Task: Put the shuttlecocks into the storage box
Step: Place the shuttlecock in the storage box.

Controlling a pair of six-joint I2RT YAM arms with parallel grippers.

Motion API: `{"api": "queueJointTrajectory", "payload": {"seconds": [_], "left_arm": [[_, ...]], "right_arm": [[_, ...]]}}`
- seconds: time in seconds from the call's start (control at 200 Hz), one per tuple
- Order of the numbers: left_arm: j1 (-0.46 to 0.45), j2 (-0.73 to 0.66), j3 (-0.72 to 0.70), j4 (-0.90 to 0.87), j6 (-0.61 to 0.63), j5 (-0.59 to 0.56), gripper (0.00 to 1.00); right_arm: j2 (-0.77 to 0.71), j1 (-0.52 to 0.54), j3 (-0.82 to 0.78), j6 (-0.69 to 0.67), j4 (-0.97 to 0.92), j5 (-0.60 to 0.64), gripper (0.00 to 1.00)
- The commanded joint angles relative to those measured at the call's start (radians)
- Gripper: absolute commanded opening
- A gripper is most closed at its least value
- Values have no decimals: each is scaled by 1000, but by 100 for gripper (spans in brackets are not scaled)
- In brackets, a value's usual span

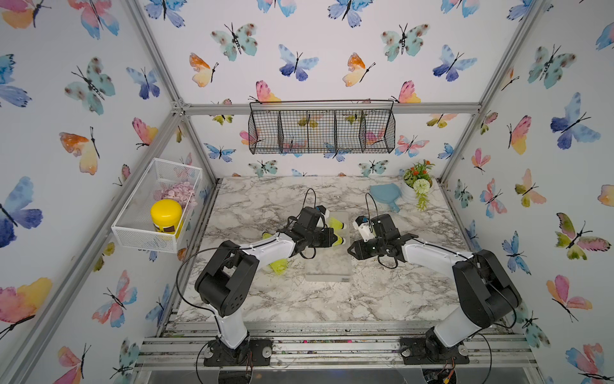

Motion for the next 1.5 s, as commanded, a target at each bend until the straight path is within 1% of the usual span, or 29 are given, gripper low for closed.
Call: {"api": "queueJointTrajectory", "payload": {"seconds": [0.0, 0.245, 0.42, 0.736, 0.931, 0.986, 1.251, 1.341, 1.492], "left_arm": [[9, 40, 26, 37, -16, -5, 0], [14, 83, 40, 62, -29, 10, 0], [26, 110, 38, 104, -35, 38, 0], [43, 149, 61, 108, -32, 43, 0], [45, 170, 69, 111, -28, 65, 0], [45, 173, 69, 112, -28, 70, 3], [45, 184, 75, 114, -25, 86, 25], [45, 183, 75, 111, -25, 84, 35], [45, 164, 75, 89, -15, 59, 42]], "right_arm": [[21, -5, 20, -2, 10, -42, 42], [39, -5, 20, -10, 7, -76, 40], [43, -5, 22, -16, -1, -76, 40], [39, -5, 22, -22, -12, -73, 39], [39, -5, 23, -24, -16, -76, 39], [39, -5, 23, -24, -17, -76, 39], [41, -5, 25, -25, -23, -70, 39], [36, -5, 25, -25, -24, -69, 39], [17, -5, 22, -25, -24, -48, 40]]}}
